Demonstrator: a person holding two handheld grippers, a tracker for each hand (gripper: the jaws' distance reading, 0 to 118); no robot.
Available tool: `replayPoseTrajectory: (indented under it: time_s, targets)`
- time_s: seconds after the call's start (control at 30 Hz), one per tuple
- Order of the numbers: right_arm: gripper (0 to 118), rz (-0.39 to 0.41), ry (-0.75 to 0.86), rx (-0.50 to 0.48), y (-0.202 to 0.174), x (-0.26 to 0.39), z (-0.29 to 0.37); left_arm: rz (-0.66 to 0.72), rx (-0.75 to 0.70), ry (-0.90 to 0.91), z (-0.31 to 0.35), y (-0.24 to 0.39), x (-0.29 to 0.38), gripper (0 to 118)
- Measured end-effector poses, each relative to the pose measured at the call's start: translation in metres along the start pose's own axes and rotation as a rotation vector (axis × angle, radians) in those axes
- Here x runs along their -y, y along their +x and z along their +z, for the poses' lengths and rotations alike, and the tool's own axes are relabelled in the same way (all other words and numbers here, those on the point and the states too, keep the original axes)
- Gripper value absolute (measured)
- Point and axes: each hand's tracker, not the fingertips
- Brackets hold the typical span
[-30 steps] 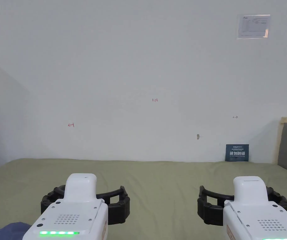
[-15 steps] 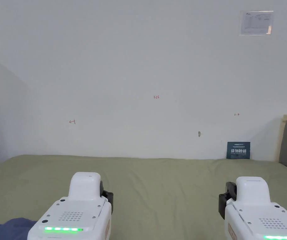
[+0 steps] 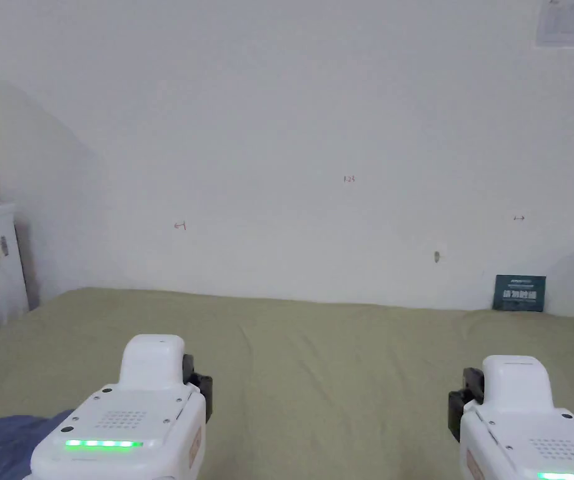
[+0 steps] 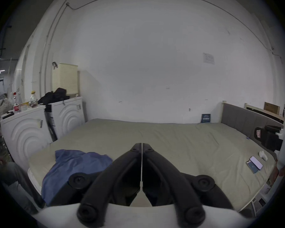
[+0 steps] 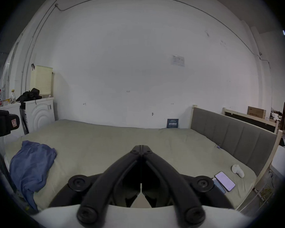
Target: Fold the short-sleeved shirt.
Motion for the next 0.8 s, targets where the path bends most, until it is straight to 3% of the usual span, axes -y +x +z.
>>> replayPoseTrajectory:
  time_s: [0.17, 0.37, 0.57, 0.8]
  targets:
    - [0, 0.018, 0.005, -0.184, -0.064, -0.002, -0.012, 0.020, -0.168, -0.006, 0.017, -0.065, -0.001, 2]
    - [0, -0.031, -0.018, -0.395, -0.137, -0.003, -0.023, 0.041, -0.379, -0.026, 0.046, -0.143, 0.004, 3]
    - [0, -0.001, -0.031, -0.480, -0.181, 0.005, -0.028, 0.059, -0.487, -0.063, 0.056, -0.193, 0.017, 3]
    - [0, 0.032, -0.053, -0.504, -0.198, 0.018, -0.038, 0.079, -0.488, -0.108, 0.033, -0.215, 0.032, 3]
